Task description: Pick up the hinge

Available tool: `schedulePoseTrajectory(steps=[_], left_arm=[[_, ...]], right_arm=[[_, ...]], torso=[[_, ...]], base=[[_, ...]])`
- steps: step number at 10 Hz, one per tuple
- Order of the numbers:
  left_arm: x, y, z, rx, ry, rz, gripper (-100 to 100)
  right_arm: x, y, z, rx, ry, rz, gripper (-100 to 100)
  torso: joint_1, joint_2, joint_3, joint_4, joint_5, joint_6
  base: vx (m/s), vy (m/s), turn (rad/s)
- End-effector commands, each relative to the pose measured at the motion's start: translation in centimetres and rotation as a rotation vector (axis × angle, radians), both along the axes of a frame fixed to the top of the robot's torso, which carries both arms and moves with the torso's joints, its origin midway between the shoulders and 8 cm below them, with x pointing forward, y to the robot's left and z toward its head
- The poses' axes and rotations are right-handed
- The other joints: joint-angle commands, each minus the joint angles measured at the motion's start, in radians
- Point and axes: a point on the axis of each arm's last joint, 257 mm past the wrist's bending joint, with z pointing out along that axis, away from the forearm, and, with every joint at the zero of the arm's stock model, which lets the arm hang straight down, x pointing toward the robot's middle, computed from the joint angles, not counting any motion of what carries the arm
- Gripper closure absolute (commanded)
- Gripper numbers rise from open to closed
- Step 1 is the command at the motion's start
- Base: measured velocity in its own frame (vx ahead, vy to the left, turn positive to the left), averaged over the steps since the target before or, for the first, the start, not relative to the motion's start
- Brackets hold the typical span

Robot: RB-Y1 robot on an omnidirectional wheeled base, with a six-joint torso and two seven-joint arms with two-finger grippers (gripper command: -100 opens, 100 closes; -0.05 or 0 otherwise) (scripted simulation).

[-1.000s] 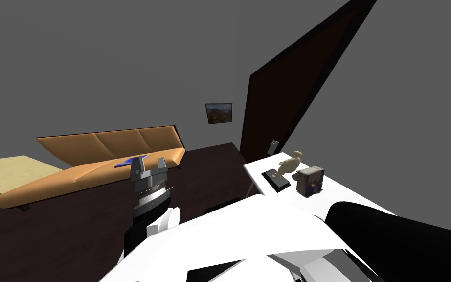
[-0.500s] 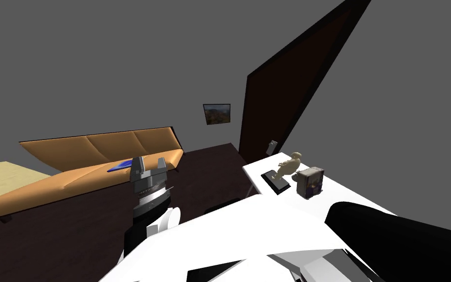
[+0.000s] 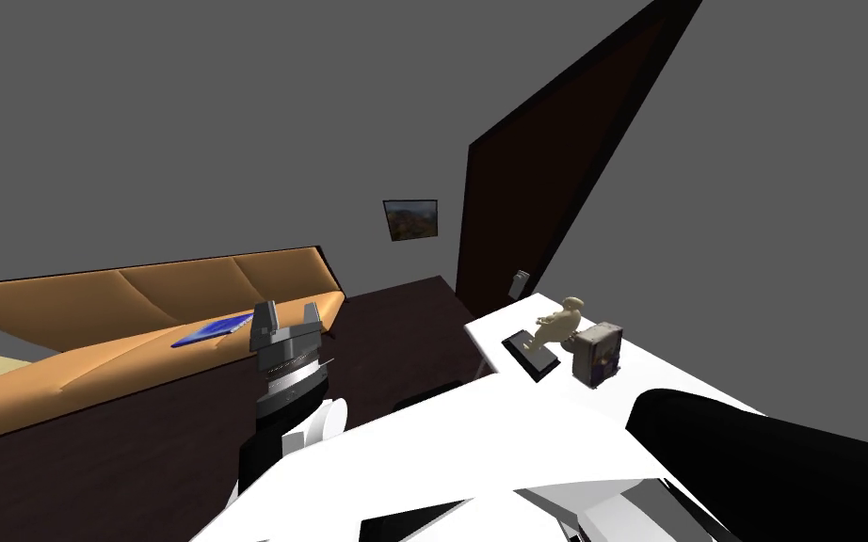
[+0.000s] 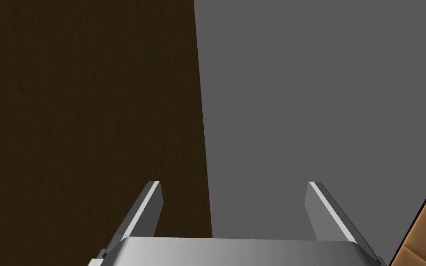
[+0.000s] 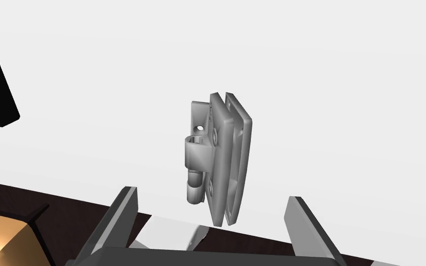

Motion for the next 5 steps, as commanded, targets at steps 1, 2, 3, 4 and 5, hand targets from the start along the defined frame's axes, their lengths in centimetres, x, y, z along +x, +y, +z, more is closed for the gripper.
schedulePoseTrajectory(steps=[1, 2, 3, 4, 5], left_arm=[[0.0, 0.0, 0.0, 0.0, 0.0, 0.0, 0], [0.0, 0.0, 0.0, 0.0, 0.0, 0.0, 0], [0.0, 0.0, 0.0, 0.0, 0.0, 0.0, 0], [0.0, 0.0, 0.0, 0.0, 0.0, 0.0, 0], [0.0, 0.0, 0.0, 0.0, 0.0, 0.0, 0]], right_arm=[[-0.5, 0.1, -0.2, -0.002, -0.002, 0.019, -100], [-1.1, 0.2, -0.4, -0.001, -0.001, 0.025, -100], [-1.1, 0.2, -0.4, -0.002, -0.002, 0.032, -100], [-1.7, 0.4, -0.7, -0.001, -0.002, 0.045, -100], [-2.3, 0.7, -0.9, 0.001, -0.001, 0.045, -100]], torso=[[0.0, 0.0, 0.0, 0.0, 0.0, 0.0], [0.0, 0.001, 0.0, 0.0, 0.0, -0.001], [0.001, 0.001, 0.0, 0.0, 0.0, 0.0], [0.001, 0.002, 0.001, 0.0, 0.0, -0.001], [0.0, 0.002, 0.001, 0.0, 0.0, 0.0]], base=[[0.073, -0.007, -0.036], [0.074, -0.003, -0.065], [0.054, -0.001, -0.042], [0.055, -0.013, -0.083], [0.092, -0.021, -0.138]])
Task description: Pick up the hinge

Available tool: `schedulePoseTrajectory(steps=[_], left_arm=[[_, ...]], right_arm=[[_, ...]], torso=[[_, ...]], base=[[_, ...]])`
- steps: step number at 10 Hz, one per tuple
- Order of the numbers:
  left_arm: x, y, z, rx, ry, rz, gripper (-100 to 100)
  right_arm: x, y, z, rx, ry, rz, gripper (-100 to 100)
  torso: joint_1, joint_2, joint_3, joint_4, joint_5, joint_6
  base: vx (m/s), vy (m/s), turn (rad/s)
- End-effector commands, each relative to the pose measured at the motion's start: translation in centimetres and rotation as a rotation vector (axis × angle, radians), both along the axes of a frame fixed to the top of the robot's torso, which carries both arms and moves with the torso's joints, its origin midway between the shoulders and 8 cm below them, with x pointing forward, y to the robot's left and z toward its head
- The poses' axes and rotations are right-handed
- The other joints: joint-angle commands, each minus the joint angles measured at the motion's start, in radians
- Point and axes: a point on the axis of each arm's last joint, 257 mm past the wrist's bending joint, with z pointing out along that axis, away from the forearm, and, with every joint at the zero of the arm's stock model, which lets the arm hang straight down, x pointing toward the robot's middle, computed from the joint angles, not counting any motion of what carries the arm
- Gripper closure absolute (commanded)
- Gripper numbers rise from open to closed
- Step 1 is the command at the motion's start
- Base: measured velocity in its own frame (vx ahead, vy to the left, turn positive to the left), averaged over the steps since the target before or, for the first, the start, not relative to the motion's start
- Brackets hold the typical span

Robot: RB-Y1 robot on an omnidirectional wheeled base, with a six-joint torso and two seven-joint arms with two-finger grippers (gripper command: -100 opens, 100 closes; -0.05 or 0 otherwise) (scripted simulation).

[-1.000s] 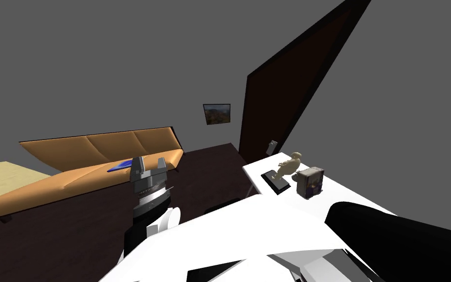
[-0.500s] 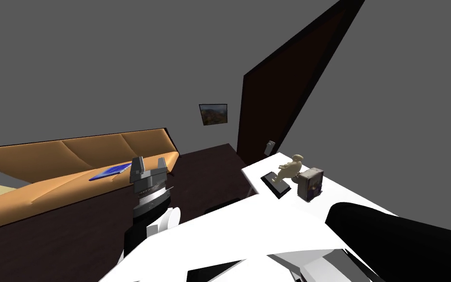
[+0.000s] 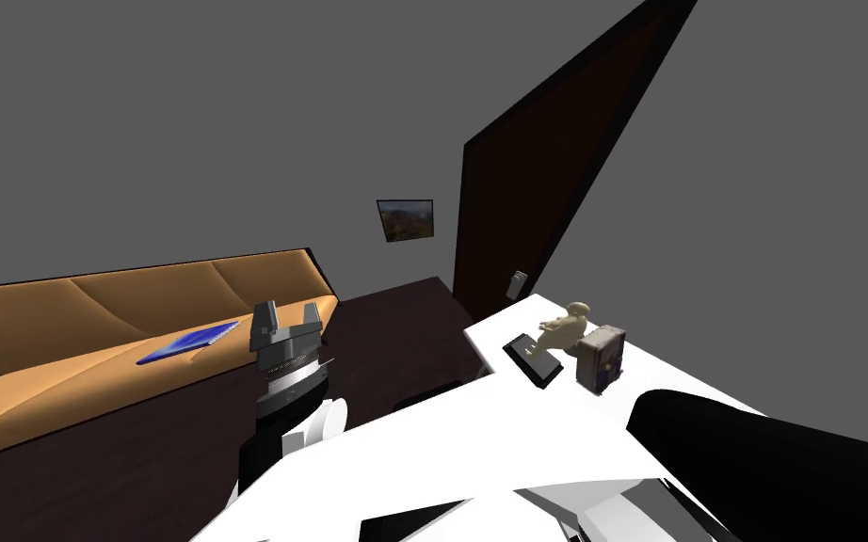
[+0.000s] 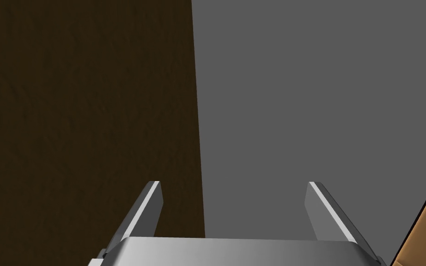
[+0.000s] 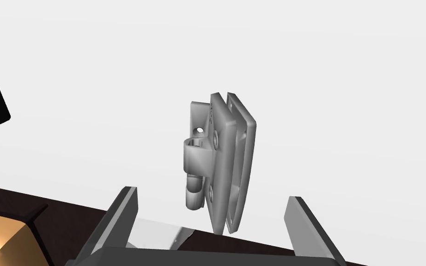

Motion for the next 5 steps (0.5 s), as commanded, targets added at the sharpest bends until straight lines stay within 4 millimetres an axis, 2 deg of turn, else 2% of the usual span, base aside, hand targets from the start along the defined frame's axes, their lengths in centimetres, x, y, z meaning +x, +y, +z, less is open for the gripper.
schedulePoseTrajectory(steps=[1, 2, 3, 4, 5], left_arm=[[0.0, 0.0, 0.0, 0.0, 0.0, 0.0, 0], [0.0, 0.0, 0.0, 0.0, 0.0, 0.0, 0], [0.0, 0.0, 0.0, 0.0, 0.0, 0.0, 0], [0.0, -0.01, 0.01, 0.0, 0.0, 0.0, 0], [0.0, -0.01, 0.01, 0.0, 0.0, 0.0, 0]], right_arm=[[-0.39, 0.17, -0.06, -0.002, -0.002, 0.018, -100], [-1.0, 0.4, -0.29, -0.001, -0.002, 0.028, -100], [-0.63, 0.34, -0.24, -0.001, -0.001, 0.018, -100], [-0.69, 0.37, -0.26, -0.001, -0.002, 0.023, 100], [-0.68, 0.36, -0.26, -0.001, -0.002, 0.022, 100]], torso=[[0.0, 0.0, 0.0, 0.0, 0.0, 0.0], [0.001, 0.0, 0.0, 0.0, 0.0, 0.0], [0.001, 0.001, 0.0, 0.0, 0.0, 0.0], [0.001, 0.002, 0.001, 0.0, 0.0, -0.001], [0.001, 0.004, 0.002, 0.001, 0.0, 0.0]], base=[[0.075, -0.006, -0.039], [0.071, 0.0, -0.074], [0.034, 0.003, -0.021], [0.006, 0.001, 0.005], [0.0, 0.0, 0.0]])
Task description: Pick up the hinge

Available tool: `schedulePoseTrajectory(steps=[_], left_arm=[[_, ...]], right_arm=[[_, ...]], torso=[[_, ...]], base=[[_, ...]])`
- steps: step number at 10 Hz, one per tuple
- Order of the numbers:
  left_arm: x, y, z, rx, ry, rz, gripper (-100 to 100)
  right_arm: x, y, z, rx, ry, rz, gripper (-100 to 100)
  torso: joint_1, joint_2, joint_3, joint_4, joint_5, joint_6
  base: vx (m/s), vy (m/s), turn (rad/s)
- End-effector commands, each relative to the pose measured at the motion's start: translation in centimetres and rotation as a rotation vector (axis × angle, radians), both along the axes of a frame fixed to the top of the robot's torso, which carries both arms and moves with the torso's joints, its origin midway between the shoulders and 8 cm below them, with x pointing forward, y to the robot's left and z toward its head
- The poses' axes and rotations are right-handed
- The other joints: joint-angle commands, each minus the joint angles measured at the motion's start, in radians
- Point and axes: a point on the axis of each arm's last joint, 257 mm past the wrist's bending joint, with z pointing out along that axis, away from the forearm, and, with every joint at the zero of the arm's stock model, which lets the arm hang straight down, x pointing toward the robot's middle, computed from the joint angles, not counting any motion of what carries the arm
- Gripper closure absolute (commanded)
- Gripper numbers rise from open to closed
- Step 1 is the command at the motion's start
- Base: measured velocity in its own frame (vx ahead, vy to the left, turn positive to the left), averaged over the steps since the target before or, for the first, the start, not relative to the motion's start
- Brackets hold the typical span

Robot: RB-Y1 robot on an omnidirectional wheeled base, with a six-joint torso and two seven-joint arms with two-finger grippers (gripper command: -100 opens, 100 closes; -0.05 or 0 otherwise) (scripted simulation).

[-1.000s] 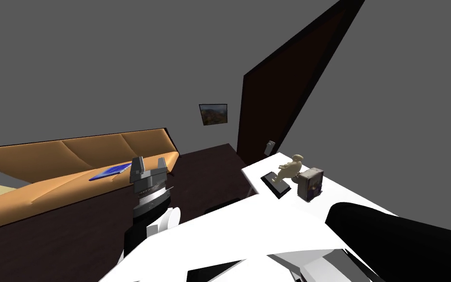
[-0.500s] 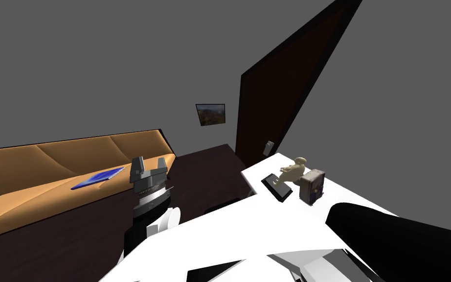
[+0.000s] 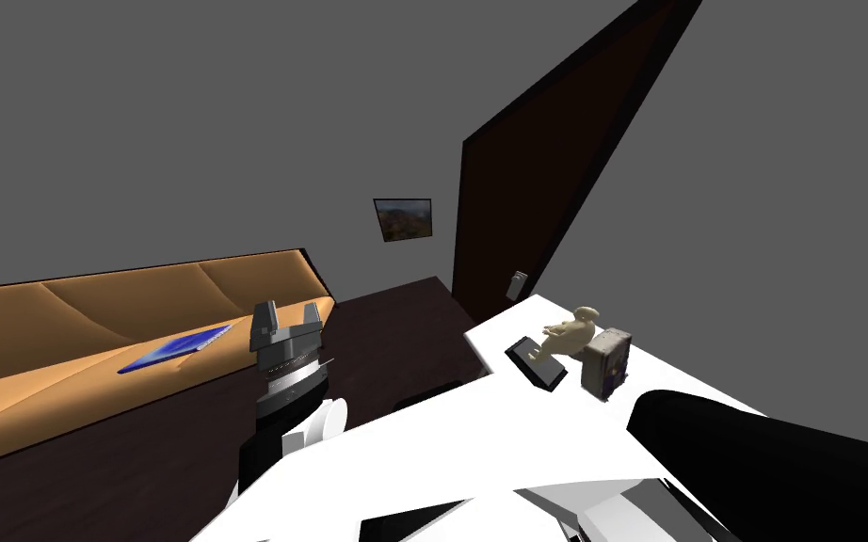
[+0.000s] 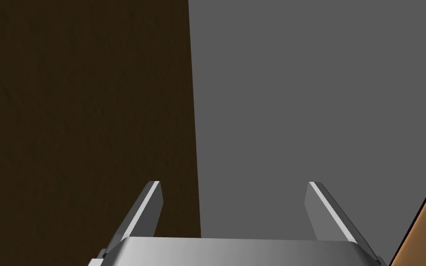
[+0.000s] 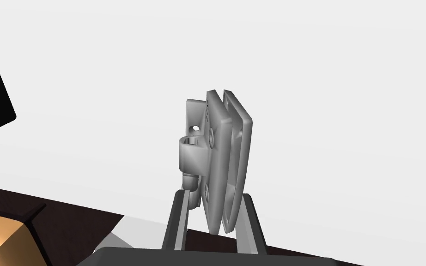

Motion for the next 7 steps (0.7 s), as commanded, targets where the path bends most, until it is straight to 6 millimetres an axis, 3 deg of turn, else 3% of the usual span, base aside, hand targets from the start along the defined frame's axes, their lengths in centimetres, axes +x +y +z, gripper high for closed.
schedulePoseTrajectory(steps=[1, 3, 4, 5, 7], left_arm=[[0.0, 0.0, 0.0, 0.0, 0.0, 0.0, 0], [0.0, 0.0, 0.0, 0.0, 0.0, 0.0, 0], [0.0, 0.0, 0.0, 0.0, 0.0, 0.0, 0], [0.0, 0.0, 0.0, 0.0, 0.0, 0.0, 0], [0.0, 0.0, 0.0, 0.0, 0.0, 0.0, 0]], right_arm=[[0.0, 0.0, 0.0, 0.0, 0.0, 0.0, 100], [0.0, 0.0, 0.0, -0.001, -0.001, 0.0, 100], [0.0, 0.0, 0.0, -0.001, -0.001, 0.0, 0], [0.9, -0.4, 0.4, -0.002, -0.001, -0.01, 100], [1.5, -0.6, 0.7, -0.002, 0.0, -0.026, 100]], torso=[[0.0, 0.0, 0.0, 0.0, 0.0, 0.0], [-0.001, 0.0, 0.0, 0.0, -0.001, 0.0], [-0.001, -0.001, -0.001, 0.0, -0.001, 0.0], [-0.001, -0.001, -0.001, -0.001, -0.002, 0.0], [-0.001, 0.004, 0.002, 0.0, -0.001, 0.0]], base=[[0.0, 0.0, 0.0], [0.0, 0.0, 0.0], [0.0, 0.0, 0.0], [-0.08, 0.012, 0.13], [-0.098, 0.013, 0.105]])
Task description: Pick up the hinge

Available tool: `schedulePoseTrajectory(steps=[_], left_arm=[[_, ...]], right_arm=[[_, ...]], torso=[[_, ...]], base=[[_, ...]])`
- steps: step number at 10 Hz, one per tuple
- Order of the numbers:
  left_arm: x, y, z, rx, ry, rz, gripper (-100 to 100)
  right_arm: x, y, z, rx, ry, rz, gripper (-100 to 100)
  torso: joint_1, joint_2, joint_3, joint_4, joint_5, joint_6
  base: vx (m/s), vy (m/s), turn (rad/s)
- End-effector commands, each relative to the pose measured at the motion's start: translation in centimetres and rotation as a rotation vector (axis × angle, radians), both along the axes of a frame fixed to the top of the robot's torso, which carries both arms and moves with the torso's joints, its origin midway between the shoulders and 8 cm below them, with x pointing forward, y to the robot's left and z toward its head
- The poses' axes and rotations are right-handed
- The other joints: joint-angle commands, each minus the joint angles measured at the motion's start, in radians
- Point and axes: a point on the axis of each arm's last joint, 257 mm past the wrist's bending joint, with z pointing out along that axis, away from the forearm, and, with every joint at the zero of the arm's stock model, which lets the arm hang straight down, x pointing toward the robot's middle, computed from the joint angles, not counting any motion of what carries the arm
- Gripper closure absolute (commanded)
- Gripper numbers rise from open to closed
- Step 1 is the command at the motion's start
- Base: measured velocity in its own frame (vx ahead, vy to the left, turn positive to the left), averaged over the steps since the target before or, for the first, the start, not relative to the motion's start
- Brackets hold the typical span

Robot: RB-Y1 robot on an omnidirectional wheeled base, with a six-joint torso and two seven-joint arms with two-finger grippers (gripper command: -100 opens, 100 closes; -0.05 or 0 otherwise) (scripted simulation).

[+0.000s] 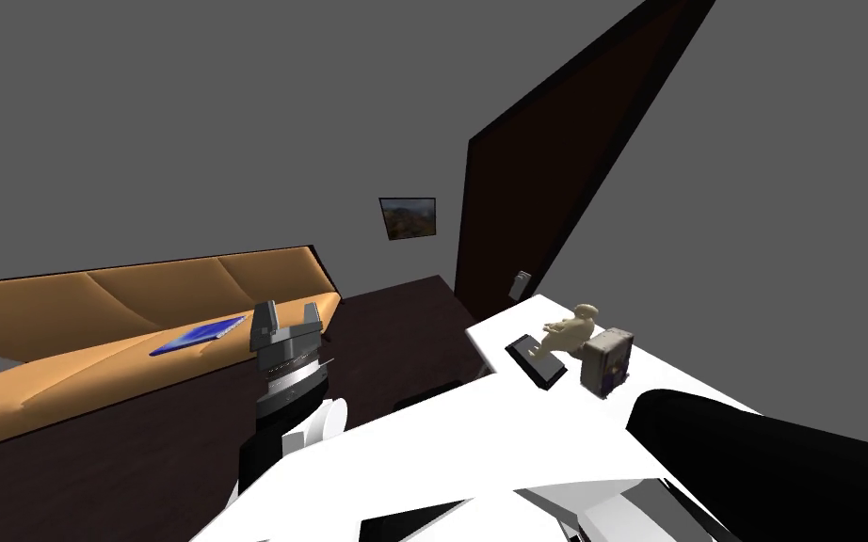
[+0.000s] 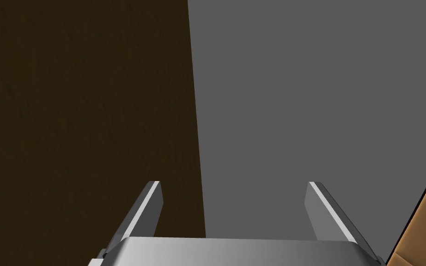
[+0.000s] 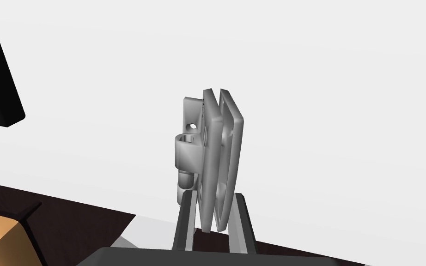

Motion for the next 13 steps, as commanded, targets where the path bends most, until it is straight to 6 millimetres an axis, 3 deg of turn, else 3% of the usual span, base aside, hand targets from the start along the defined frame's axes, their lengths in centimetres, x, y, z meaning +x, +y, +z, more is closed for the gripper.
schedulePoseTrajectory(steps=[1, 9, 12, 13], left_arm=[[0.0, 0.0, 0.0, 0.0, 0.0, 0.0, 0], [0.0, 0.0, 0.0, 0.0, 0.0, 0.0, 0], [0.0, 0.0, 0.0, 0.0, 0.0, 0.0, 0], [0.0, 0.0, 0.0, 0.0, 0.0, 0.0, 0]], right_arm=[[0.2, 0.0, 0.2, 0.001, 0.003, -0.013, 100], [3.8, -0.9, 1.6, 0.0, 0.003, -0.078, 100], [4.2, -0.9, 1.8, 0.001, 0.005, -0.091, 100], [4.2, -0.9, 1.8, 0.002, 0.005, -0.096, 0]], torso=[[0.0, 0.0, 0.0, 0.0, 0.0, 0.0], [0.0, -0.002, -0.001, 0.0, 0.0, 0.001], [0.001, -0.002, -0.001, 0.0, 0.001, 0.001], [0.001, -0.003, -0.002, -0.001, 0.001, 0.002]], base=[[-0.068, -0.001, 0.043], [-0.078, 0.01, 0.09], [-0.054, 0.016, 0.049], [0.0, 0.0, 0.0]])
